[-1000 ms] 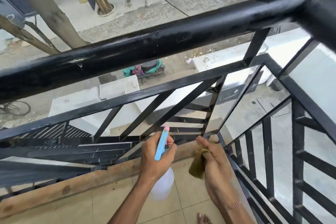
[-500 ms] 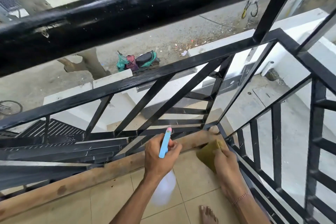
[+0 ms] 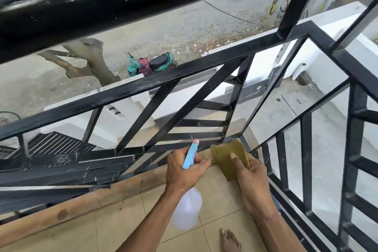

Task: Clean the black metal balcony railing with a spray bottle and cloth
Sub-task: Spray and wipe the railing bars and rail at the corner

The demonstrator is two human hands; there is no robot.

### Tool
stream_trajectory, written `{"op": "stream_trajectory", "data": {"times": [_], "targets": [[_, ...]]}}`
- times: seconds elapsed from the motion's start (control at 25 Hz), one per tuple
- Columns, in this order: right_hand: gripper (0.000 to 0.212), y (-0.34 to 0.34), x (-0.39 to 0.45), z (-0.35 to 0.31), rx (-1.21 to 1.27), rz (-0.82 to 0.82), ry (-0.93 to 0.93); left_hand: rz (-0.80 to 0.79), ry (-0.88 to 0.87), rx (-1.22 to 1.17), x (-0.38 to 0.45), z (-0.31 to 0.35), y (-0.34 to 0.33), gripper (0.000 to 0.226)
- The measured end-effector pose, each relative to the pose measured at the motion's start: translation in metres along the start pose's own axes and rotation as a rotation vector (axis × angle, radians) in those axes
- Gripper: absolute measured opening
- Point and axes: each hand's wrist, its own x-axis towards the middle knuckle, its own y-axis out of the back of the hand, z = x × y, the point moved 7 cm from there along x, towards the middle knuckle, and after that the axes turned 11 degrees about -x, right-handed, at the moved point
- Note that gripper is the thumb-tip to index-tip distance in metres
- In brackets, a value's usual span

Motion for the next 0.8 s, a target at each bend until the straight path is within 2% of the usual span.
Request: {"op": "stream_trajectory", "data": {"times": [0.2, 0.36, 0.44, 0.56, 0.68, 0.8], "targets": [[0.019, 0.007, 0.008, 0.007, -0.024, 0.027, -0.008, -0.060, -0.015, 0.001, 0.005, -0.006, -0.018, 0.024], [0.018, 0.013, 0.016, 0.006, -0.084, 0.094, 0.031, -0.012, -0.027, 0.069, 0.015, -0.011, -0.029, 0.035], [0.011, 0.014, 0.016, -0.003, -0.171, 0.124, 0.094, -0.012, -0.044, 0.099, 0.017, -0.012, -0.034, 0.040], [0.019, 0.004, 0.026, -0.024, -0.396, 0.153, 0.273, -0.050, -0.063, 0.045, 0.019, -0.016, -0.039, 0.030], [0.030, -0.018, 0.046, -0.038, -0.469, 0.072, 0.389, -0.054, -0.079, -0.003, 0.018, -0.016, -0.035, 0.019], [0.042, -0.063, 0.058, -0.058, -0.520, -0.066, 0.453, 0.007, -0.142, -0.041, 0.014, -0.008, -0.018, 0.025]]}}
